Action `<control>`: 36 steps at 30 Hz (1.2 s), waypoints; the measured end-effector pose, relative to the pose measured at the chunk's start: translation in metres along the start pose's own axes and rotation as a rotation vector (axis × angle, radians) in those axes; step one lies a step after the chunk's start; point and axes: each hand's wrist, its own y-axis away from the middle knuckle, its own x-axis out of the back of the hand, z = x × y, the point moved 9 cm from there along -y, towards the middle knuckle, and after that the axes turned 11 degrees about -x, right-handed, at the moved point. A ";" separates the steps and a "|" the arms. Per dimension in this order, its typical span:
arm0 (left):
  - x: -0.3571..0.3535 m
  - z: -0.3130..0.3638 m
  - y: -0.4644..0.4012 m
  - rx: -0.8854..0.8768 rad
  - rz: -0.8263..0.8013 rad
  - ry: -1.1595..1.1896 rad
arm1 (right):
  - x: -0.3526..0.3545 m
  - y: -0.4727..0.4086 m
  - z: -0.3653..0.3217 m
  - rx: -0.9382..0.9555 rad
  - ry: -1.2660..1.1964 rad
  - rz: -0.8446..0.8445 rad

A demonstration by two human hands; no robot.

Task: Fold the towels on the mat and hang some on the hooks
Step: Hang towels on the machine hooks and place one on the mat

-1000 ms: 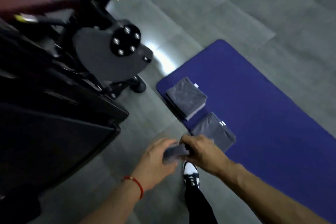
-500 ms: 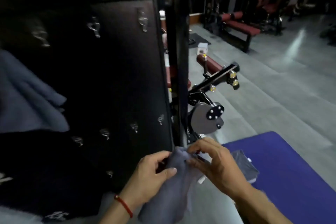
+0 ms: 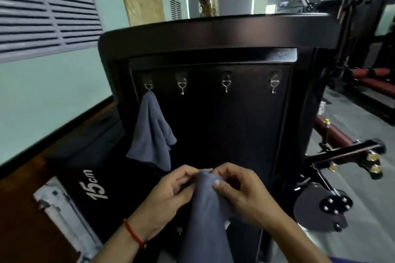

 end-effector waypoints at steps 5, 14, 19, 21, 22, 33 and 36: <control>0.024 0.011 -0.041 -0.061 0.103 0.062 | 0.001 -0.052 -0.017 0.051 -0.034 -0.062; 0.079 0.032 -0.106 -0.146 0.172 -0.275 | 0.019 -0.126 -0.030 0.101 -0.078 -0.134; 0.119 0.055 -0.150 -0.216 0.110 -0.491 | 0.022 -0.173 -0.039 0.075 -0.057 -0.118; 0.131 0.052 -0.165 -0.234 0.078 -0.498 | 0.024 -0.188 -0.045 0.068 -0.029 -0.062; 0.135 0.049 -0.173 -0.233 0.070 -0.449 | 0.026 -0.194 -0.048 0.067 -0.011 -0.011; 0.172 0.047 -0.211 -0.529 0.604 -0.723 | 0.016 -0.231 -0.079 0.194 0.677 0.786; 0.166 0.035 -0.207 -0.619 0.612 -0.771 | 0.005 -0.219 -0.072 0.251 0.760 0.879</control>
